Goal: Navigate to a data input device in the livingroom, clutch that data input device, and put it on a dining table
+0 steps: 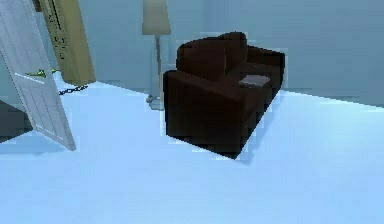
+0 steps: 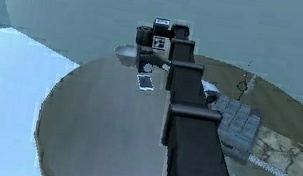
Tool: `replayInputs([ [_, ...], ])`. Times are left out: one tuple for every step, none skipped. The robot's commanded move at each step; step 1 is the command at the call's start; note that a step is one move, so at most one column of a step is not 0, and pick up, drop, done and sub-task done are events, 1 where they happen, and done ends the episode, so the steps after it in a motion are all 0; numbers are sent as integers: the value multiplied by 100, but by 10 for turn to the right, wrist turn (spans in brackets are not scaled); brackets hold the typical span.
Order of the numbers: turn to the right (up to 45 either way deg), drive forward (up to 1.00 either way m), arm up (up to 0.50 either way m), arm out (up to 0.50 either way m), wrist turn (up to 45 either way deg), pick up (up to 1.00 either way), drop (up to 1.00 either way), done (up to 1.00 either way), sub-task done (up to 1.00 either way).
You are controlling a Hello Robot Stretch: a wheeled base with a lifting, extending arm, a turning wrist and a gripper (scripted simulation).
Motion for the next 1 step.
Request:
replayInputs([
  [0,0,0,0,0,0,0,100,0],
])
